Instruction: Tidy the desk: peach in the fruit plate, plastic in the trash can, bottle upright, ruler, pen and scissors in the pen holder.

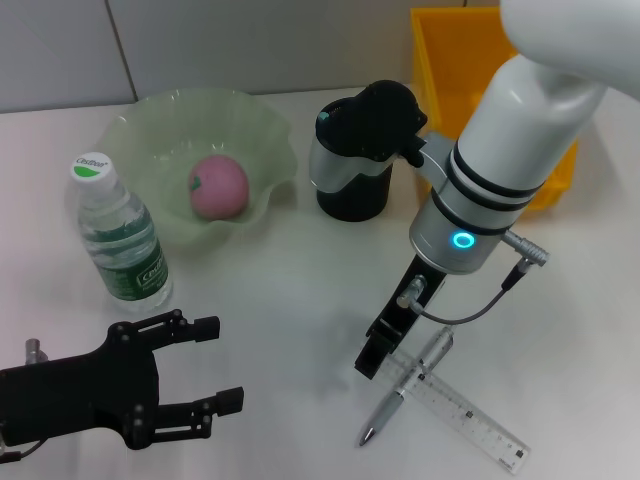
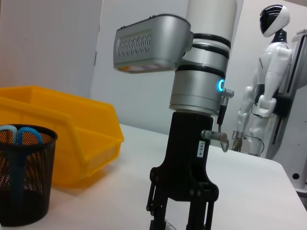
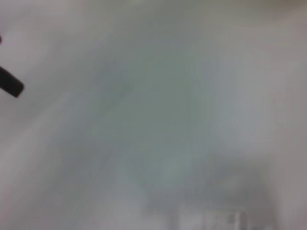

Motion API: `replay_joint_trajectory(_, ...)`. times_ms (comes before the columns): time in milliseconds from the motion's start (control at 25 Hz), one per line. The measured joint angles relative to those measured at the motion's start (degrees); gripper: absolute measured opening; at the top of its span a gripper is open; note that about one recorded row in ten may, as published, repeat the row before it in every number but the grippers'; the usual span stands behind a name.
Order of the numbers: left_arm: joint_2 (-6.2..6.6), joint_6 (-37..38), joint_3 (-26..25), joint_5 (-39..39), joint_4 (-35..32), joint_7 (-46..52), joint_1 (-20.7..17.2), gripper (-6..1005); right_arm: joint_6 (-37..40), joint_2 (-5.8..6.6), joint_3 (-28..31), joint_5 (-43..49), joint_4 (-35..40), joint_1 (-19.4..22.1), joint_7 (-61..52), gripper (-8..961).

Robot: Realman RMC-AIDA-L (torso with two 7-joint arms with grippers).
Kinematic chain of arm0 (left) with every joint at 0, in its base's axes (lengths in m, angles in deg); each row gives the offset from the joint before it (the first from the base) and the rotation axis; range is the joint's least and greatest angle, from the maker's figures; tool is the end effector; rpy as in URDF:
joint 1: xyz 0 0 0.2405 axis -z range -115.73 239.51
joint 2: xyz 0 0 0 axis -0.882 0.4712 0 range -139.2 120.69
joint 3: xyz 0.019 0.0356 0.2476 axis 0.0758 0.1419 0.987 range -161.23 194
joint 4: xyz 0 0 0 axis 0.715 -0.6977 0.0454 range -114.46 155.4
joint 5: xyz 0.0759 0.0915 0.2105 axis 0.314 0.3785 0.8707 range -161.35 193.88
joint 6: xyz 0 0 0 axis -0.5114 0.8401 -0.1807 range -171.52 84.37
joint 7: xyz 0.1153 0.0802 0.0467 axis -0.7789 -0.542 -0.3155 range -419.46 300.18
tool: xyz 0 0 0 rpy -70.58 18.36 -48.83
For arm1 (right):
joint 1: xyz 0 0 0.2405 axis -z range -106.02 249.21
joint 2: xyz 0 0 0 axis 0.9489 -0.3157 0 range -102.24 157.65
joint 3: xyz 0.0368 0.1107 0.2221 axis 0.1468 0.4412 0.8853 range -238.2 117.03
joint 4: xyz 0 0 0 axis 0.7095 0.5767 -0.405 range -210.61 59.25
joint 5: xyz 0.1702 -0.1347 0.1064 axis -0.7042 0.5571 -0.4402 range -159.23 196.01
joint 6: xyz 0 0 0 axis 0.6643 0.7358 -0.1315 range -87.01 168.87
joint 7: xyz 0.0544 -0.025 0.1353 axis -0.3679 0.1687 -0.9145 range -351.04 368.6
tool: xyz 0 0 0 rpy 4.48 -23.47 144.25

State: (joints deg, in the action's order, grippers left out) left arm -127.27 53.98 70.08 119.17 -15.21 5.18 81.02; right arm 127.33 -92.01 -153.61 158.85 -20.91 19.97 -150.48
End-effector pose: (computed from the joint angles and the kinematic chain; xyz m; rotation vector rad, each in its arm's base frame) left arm -0.2967 0.2805 -0.0190 -2.8514 -0.4174 -0.8476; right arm 0.1271 0.3767 -0.0897 -2.7031 1.0567 -0.7590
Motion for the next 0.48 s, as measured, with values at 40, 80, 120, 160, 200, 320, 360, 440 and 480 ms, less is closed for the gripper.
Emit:
replay_joint_trajectory(40, 0.0, 0.0, 0.0, 0.0, 0.0, 0.0, 0.0, 829, -0.12, -0.01, -0.24, 0.02, 0.06, 0.0, -0.18, 661)
replay_joint_trajectory(80, 0.0, 0.0, 0.0, 0.0, 0.0, 0.0, 0.0, 829, -0.17, -0.01, -0.34, 0.04, 0.12, 0.01, -0.3, 661)
replay_joint_trajectory(120, 0.06, 0.27, 0.01, 0.0, 0.0, -0.03, 0.01, 829, -0.32, -0.02, -0.49, 0.06, 0.13, 0.02, -0.46, 661)
replay_joint_trajectory(160, 0.07, 0.32, 0.01, 0.1, -0.07, -0.03, 0.04, 829, -0.52, -0.02, -0.69, 0.07, 0.13, 0.02, -0.62, 661)
replay_joint_trajectory(200, 0.07, 0.35, 0.01, 0.26, -0.19, -0.01, 0.05, 829, -0.83, -0.03, -0.93, 0.08, 0.07, 0.03, -0.87, 661)
replay_joint_trajectory(320, 0.07, 0.41, -0.02, 1.05, -0.4, 0.13, 0.22, 829, -1.46, -0.05, -1.76, 0.1, -0.02, 0.04, -1.51, 661)
replay_joint_trajectory(360, 0.07, 0.41, -0.05, 1.25, -0.35, 0.15, 0.37, 829, -1.6, -0.05, -1.98, 0.11, -0.02, 0.04, -1.64, 661)
replay_joint_trajectory(440, 0.07, 0.38, -0.06, 1.44, -0.29, 0.12, 0.5, 829, -2.13, -0.07, -2.62, 0.07, -0.02, 0.04, -1.88, 661)
replay_joint_trajectory(480, 0.07, 0.38, -0.06, 1.44, -0.29, 0.12, 0.5, 829, -2.13, -0.07, -2.62, 0.07, -0.02, 0.04, -1.88, 661)
